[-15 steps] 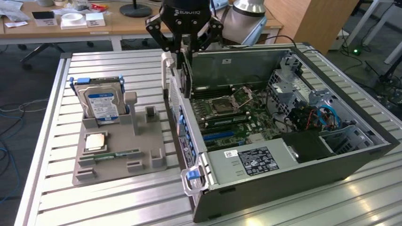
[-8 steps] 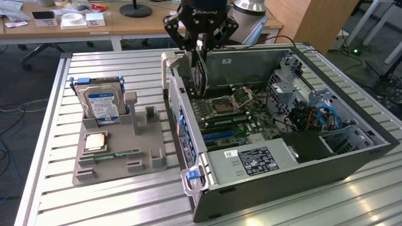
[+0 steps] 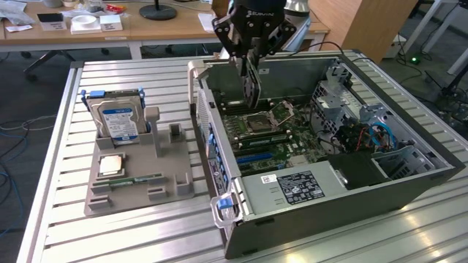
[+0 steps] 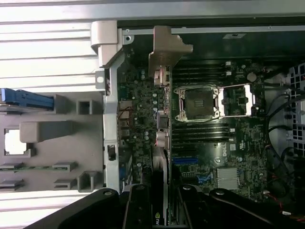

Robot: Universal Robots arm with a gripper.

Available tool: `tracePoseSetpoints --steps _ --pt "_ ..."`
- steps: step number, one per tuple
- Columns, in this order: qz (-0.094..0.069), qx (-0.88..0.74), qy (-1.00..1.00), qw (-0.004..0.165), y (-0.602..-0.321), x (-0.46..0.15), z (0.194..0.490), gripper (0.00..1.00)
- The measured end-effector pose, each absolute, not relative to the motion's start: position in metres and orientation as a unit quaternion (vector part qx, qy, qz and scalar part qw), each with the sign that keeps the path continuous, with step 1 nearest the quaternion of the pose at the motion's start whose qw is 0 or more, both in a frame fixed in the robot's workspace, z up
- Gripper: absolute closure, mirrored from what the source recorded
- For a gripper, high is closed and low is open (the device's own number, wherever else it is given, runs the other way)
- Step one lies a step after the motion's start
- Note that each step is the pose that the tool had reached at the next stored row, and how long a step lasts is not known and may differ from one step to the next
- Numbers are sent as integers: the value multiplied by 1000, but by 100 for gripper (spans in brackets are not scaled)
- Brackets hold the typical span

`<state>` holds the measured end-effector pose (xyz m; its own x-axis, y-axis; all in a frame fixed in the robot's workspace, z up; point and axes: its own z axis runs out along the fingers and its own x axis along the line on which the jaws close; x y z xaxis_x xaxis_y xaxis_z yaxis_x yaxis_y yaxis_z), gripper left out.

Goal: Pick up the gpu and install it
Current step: 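Pick up the gpu and move the gpu toward the slot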

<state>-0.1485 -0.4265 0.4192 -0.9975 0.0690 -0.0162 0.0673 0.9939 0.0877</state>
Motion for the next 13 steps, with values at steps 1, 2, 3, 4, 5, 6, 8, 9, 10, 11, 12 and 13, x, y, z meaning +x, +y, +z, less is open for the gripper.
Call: tracePoseSetpoints --steps 1,2,3,4,5,6,8,9,10,11,12,13 --pt "44 34 998 10 -426 -144 419 74" --pt "45 34 998 10 -426 -140 419 74" --pt "46 34 998 10 -426 -136 419 74" --pt "46 34 998 10 -426 -133 419 74" --pt "47 34 998 9 -426 -129 419 74" --pt "47 34 998 10 -426 -125 419 74" --pt "48 34 998 9 -425 -117 419 74" --pt "48 34 998 9 -425 -113 419 74" --pt "48 34 998 9 -425 -110 419 74" --pt "48 34 998 9 -425 -106 419 74" --pt "48 34 998 9 -425 -102 419 74" --pt "49 34 998 9 -425 -99 419 74"
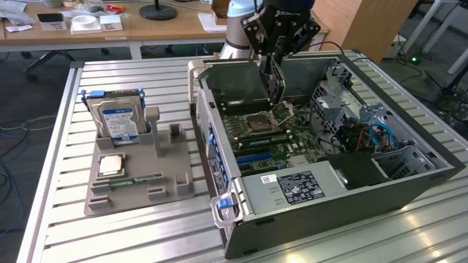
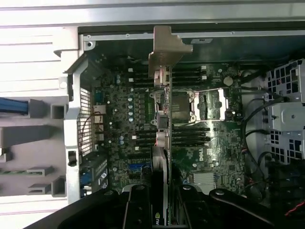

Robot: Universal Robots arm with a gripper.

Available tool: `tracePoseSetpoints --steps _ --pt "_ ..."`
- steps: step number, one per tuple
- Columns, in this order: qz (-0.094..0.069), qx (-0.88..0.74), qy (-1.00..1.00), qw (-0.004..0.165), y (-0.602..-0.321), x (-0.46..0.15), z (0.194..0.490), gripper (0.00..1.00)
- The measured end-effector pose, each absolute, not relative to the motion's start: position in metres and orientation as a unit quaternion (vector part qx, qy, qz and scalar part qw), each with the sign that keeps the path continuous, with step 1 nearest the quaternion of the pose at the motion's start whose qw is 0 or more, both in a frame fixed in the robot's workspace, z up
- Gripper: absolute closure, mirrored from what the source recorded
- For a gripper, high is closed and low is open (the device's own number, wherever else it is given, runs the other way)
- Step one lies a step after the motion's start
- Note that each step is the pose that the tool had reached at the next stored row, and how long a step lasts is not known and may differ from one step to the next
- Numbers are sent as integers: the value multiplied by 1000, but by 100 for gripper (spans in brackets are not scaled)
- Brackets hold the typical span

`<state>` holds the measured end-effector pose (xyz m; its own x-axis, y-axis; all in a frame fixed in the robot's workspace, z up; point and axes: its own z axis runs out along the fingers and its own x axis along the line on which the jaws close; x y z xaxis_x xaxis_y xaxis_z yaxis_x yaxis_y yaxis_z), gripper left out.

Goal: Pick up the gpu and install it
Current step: 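Pick up the gpu and move the gpu toward the slot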

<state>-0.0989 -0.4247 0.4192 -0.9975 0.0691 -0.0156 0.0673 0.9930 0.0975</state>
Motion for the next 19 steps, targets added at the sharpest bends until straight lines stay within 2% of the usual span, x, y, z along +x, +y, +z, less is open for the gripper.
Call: tracePoseSetpoints --steps 19 --pt "50 34 998 9 -423 -27 419 74"
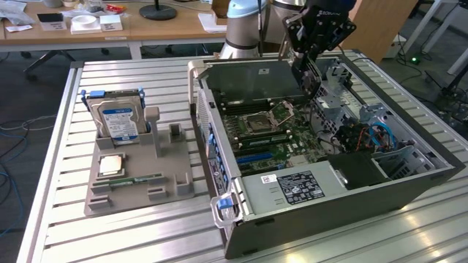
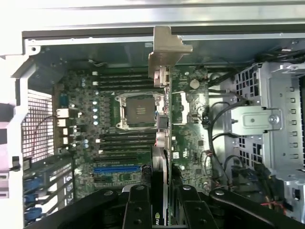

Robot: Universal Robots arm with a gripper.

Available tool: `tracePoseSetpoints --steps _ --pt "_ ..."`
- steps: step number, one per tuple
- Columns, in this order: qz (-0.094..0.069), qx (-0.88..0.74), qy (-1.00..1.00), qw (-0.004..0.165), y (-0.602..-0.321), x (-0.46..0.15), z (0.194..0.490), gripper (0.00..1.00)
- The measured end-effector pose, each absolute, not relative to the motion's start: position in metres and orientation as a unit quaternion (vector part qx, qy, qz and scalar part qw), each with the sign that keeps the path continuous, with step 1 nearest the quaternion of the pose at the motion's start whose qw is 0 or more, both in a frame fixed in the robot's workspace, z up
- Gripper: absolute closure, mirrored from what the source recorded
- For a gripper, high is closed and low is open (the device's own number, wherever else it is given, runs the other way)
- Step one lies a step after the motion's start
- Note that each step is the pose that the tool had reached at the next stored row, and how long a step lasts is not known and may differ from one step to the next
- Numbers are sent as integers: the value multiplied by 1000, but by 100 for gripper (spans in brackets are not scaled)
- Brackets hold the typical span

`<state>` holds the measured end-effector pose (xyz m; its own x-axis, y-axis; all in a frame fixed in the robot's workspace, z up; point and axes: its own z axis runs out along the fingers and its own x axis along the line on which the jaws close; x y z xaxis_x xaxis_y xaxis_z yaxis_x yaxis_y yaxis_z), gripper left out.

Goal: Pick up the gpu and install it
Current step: 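Pick up the gpu and move the gpu toward the slot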

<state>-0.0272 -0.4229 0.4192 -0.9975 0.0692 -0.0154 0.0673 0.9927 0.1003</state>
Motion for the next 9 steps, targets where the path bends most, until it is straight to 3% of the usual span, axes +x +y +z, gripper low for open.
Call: tracePoseSetpoints --steps 9 --pt "50 34 998 9 -422 5 419 74"
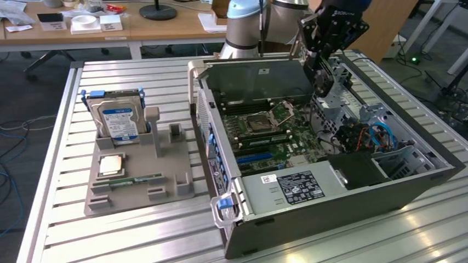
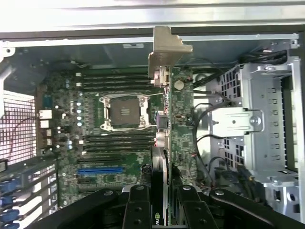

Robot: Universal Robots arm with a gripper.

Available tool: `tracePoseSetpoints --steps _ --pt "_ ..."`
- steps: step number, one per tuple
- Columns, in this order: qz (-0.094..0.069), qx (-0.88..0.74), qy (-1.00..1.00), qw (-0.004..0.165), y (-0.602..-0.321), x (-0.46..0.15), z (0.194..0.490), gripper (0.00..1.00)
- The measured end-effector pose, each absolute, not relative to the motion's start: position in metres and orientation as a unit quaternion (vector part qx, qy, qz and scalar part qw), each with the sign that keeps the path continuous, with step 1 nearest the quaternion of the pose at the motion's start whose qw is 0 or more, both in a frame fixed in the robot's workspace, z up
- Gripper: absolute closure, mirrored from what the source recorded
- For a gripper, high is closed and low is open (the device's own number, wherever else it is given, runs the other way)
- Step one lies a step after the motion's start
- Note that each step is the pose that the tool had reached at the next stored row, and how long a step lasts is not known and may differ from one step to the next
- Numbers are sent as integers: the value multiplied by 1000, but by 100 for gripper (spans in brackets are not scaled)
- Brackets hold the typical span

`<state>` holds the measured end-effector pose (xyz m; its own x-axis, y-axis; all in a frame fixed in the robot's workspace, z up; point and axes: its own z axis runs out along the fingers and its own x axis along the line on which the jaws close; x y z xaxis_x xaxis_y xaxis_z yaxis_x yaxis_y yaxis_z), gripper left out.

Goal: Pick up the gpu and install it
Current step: 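Pick up the gpu and move the gpu toward the slot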

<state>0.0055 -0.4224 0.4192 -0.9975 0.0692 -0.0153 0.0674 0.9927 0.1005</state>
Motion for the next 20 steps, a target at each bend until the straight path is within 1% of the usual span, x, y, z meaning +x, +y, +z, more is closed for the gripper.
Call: tracePoseSetpoints --steps 14,20 --pt "50 34 998 9 -421 55 419 74" --pt "50 34 998 9 -421 57 419 74"
